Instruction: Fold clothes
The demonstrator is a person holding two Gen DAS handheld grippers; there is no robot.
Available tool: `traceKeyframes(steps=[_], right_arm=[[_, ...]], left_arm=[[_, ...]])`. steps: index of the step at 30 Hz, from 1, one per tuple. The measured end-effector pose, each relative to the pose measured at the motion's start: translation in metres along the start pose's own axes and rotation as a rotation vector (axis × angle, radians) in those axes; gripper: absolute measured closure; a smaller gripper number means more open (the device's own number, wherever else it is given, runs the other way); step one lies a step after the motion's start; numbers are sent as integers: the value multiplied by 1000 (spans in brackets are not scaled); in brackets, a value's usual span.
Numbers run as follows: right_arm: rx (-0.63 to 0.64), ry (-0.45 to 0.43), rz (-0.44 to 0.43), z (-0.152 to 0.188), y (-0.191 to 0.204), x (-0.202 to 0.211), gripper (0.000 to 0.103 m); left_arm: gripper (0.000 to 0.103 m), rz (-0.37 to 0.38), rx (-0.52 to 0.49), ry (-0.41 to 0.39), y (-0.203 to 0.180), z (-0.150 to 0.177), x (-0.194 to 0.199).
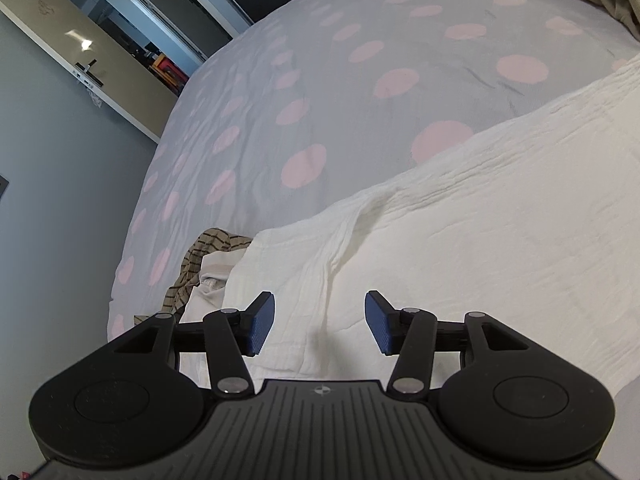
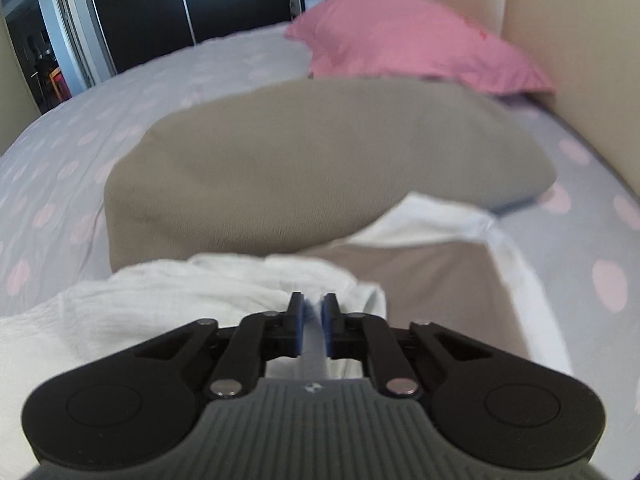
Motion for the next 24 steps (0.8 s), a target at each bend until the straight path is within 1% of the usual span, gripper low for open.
traceKeyframes(steps=[2, 4, 5, 9, 11, 12, 13, 14, 19, 22, 24], right_arm=[[-9, -50, 37, -6, -2, 7, 95], [-37, -65, 73, -9, -7, 9, 95], [-42, -56, 79, -7, -8, 7, 95], [6, -11, 91, 2, -3, -3, 94], [14, 9, 87, 4, 0, -5, 90], [18, 14, 88, 5, 1, -5, 86], [27, 10, 87, 5, 4, -3, 76], [43, 0, 90, 4, 7, -1, 74], [143, -54, 110, 3, 24, 16, 73], [203, -81, 97, 4, 38, 27, 71], [231, -90, 79, 6, 47, 32, 70]], left_arm=[[55, -1, 0, 4, 1, 0, -2], [55, -3, 4, 10, 1, 1, -5], [55, -3, 4, 14, 0, 1, -6], [55, 12, -5, 9, -1, 3, -6], [55, 20, 2, -1, 3, 6, -5], [55, 18, 11, -6, 7, 7, -3], [55, 14, 22, -10, 11, 8, -2], [55, 9, 36, -14, 17, 10, 0], [55, -20, 148, -33, 57, 25, 9], [54, -38, 199, -50, 79, 39, 13], [51, -36, 213, -63, 89, 48, 14]])
Point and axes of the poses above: each gripper's, at about its wrist camera, not at the fingertips, and x roughly against the way its jaws point, y to its left, z to its underside, the point moved 3 cm from there along -x, roughly the way its jaws point, and after that the axes turned 8 degrees about -y, right-handed, at the moved point
